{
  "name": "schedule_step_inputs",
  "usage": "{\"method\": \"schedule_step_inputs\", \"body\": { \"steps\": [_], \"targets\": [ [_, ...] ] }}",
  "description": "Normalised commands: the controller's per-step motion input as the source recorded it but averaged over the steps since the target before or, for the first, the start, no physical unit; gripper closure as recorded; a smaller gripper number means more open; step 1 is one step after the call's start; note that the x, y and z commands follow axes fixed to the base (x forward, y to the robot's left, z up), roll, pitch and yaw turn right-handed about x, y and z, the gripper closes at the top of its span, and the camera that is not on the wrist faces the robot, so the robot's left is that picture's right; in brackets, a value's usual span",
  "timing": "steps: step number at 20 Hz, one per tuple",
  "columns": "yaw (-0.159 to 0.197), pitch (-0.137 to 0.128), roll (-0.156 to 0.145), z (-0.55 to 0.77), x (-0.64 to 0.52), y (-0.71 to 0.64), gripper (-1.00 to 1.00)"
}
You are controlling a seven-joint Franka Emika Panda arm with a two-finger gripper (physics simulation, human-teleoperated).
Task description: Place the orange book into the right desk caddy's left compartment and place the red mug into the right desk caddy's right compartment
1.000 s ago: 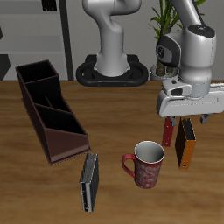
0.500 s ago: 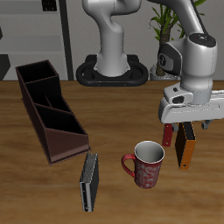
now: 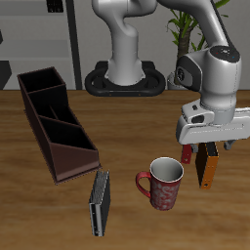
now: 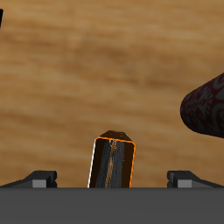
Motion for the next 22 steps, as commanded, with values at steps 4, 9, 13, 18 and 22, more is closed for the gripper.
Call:
{"method": "schedule_step_inputs", "body": {
  "steps": [4,9,13,18,22],
  "targets": [
    [-0.006,0.026,-0.003,-0.21,0.02,0.00,-1.00],
    [-0.005,0.029,0.014,-0.22,-0.02,0.04,-1.00],
    [0.006,0.036,0.043,-0.26,-0.04,0.04,-1.00],
    [-0.005,0.005,0.000,-0.04,-0.02,0.00,1.00],
    [-0.008,-0.001,-0.005,0.09,0.08,-0.08,1.00]
  ]
}}
